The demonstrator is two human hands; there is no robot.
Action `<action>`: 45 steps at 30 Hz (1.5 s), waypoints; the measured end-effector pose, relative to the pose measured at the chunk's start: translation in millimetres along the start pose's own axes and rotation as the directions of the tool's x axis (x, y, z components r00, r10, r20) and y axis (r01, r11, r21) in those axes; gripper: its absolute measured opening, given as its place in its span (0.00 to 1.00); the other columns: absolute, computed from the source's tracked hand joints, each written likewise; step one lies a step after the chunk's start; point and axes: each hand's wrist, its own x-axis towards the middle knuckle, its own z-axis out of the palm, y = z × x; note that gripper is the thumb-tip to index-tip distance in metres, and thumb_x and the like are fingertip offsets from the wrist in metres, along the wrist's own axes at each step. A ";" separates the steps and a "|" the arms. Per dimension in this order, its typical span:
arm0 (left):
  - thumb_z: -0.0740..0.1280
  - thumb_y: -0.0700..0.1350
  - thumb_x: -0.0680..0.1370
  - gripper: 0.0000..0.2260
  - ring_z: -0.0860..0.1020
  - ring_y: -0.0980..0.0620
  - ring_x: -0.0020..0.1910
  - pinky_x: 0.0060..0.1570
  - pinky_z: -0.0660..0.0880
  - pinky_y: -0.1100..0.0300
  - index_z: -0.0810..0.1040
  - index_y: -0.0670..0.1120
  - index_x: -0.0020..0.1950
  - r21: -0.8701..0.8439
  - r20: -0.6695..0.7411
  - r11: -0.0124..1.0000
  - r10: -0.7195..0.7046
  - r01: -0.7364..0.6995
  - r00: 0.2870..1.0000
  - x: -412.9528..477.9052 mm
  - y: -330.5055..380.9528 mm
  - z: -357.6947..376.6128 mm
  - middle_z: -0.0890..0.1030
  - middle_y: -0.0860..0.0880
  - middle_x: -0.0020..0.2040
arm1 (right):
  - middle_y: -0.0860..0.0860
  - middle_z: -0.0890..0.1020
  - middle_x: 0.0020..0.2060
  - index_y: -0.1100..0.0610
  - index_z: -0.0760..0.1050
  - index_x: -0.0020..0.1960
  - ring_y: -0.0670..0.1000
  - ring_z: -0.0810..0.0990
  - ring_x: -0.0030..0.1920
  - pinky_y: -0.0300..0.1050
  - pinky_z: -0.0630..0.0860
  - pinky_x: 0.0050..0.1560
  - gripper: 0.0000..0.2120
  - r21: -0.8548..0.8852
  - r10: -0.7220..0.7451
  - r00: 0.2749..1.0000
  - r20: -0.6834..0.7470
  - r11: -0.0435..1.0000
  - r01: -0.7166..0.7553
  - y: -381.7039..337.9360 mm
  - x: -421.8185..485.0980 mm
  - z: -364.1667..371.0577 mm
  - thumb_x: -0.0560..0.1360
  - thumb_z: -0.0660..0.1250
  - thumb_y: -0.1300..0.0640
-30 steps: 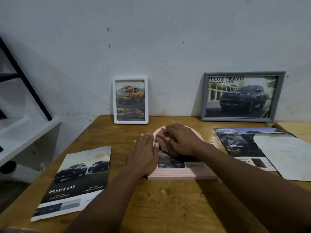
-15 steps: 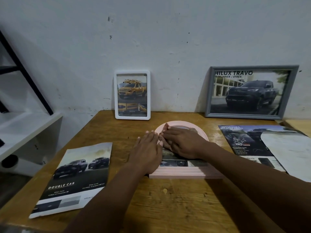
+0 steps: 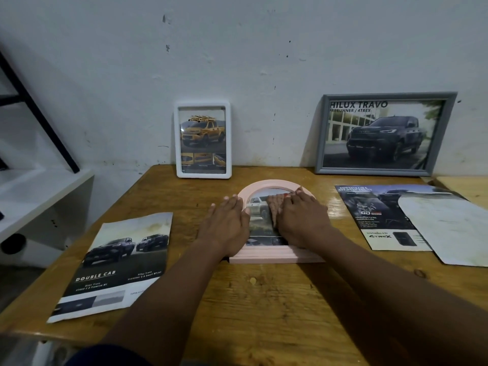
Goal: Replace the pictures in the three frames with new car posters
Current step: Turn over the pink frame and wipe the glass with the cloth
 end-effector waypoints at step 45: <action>0.42 0.56 0.86 0.26 0.50 0.52 0.82 0.78 0.41 0.51 0.55 0.48 0.83 -0.166 -0.032 0.985 -0.061 0.055 0.998 -4.8 1.2 0.6 0.56 0.50 0.83 | 0.47 0.81 0.46 0.51 0.78 0.51 0.45 0.76 0.44 0.46 0.72 0.45 0.12 0.421 -0.448 0.881 -0.151 0.777 0.467 12.0 -62.2 -14.1 0.83 0.58 0.49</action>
